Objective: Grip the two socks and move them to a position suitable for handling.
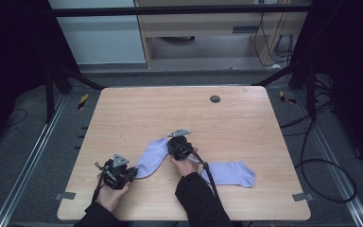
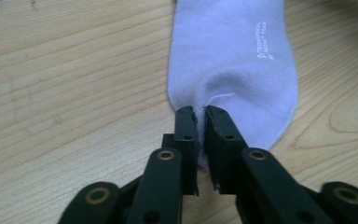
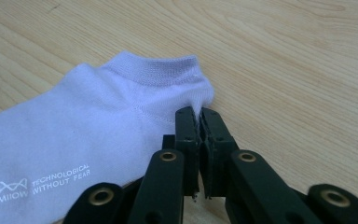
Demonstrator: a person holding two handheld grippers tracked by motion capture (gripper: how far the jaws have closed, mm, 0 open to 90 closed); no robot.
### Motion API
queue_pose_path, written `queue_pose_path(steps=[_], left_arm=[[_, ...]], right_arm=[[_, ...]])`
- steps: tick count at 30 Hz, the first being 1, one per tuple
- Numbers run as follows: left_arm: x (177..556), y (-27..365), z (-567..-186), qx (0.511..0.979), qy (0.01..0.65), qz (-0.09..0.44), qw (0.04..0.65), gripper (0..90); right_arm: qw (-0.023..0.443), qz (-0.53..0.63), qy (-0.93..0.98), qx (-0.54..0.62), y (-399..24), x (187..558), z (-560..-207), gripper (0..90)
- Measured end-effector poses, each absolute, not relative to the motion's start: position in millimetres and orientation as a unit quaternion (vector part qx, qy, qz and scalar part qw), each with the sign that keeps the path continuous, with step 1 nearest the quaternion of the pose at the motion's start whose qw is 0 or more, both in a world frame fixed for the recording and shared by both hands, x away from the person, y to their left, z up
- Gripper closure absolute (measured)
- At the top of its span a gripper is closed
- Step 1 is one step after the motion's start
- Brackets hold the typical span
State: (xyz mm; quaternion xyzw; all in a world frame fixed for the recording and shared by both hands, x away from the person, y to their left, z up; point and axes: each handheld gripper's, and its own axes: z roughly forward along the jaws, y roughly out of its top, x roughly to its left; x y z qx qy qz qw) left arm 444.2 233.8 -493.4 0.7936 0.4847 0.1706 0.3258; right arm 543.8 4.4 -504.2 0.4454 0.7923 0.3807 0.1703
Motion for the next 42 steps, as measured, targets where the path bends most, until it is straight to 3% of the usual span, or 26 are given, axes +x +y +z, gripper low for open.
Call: queue_pose_path(steps=[11, 25, 31, 34, 42], left_arm=[[451.8, 242.9, -484.7, 0.787, 0.488, 0.197, 0.321, 86.5], [469.8, 250.9, -486.5, 0.789, 0.490, 0.223, 0.296, 84.8], [471.7, 254.4, -488.4, 0.783, 0.494, 0.233, 0.296, 73.4], [471.1, 258.2, -486.2, 0.773, 0.502, 0.239, 0.307, 65.3], [465.2, 265.8, -475.0, 0.748, 0.516, 0.225, 0.353, 54.4]], right_arm=[[0.168, 0.397, 0.792, 0.433, -5.6, 519.5, -486.3, 87.5], [0.128, 0.394, 0.799, 0.435, -7.3, 478.4, -493.1, 86.5], [0.124, 0.384, 0.807, 0.432, -4.6, 467.7, -498.0, 82.4], [0.119, 0.386, 0.805, 0.435, -7.6, 466.8, -497.8, 76.6], [0.137, 0.416, 0.792, 0.425, -24.7, 466.8, -475.3, 63.3]])
